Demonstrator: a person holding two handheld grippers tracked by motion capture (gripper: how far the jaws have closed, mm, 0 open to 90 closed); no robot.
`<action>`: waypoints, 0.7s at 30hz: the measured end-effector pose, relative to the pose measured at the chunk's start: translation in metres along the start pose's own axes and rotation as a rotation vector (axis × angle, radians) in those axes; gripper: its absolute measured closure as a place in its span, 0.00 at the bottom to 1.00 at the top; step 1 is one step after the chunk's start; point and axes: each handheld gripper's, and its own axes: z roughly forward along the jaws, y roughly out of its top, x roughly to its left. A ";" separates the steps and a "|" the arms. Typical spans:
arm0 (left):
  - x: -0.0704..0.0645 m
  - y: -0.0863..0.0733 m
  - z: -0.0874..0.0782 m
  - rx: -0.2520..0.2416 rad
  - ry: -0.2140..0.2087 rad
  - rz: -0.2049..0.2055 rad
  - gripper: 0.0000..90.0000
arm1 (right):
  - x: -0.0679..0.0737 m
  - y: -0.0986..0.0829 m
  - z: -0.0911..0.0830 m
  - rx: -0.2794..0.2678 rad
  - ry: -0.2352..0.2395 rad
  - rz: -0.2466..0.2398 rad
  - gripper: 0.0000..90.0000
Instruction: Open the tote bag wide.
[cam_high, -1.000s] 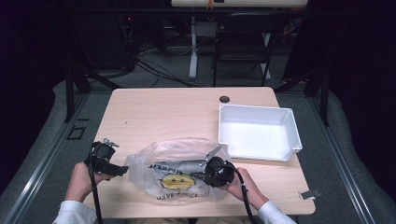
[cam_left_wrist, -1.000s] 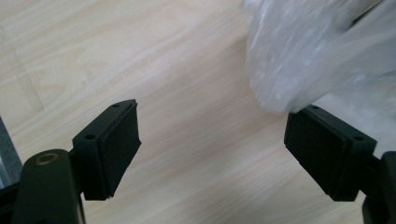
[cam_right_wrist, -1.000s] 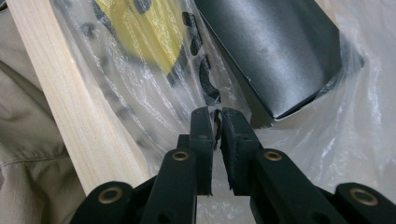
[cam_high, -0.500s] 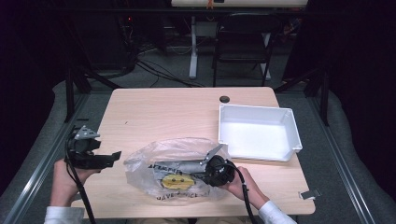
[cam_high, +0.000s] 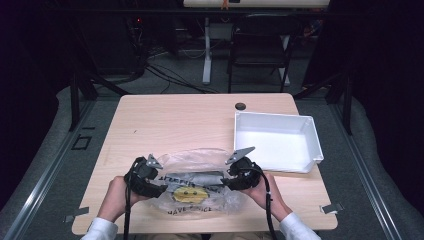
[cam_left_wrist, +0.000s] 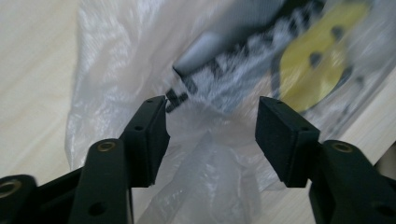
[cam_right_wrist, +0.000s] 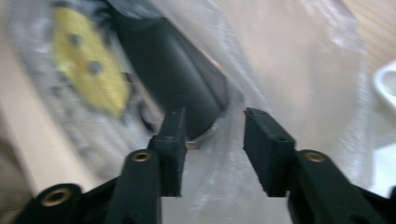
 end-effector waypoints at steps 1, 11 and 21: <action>0.001 -0.002 0.004 0.016 -0.017 0.001 0.52 | -0.001 -0.001 0.002 0.001 -0.023 0.004 0.70; -0.001 -0.005 0.024 0.092 -0.035 0.042 0.74 | -0.015 -0.007 0.021 0.075 -0.059 0.043 0.77; 0.002 -0.010 0.029 0.104 -0.050 0.054 0.97 | -0.020 -0.011 0.034 0.121 -0.057 0.044 0.97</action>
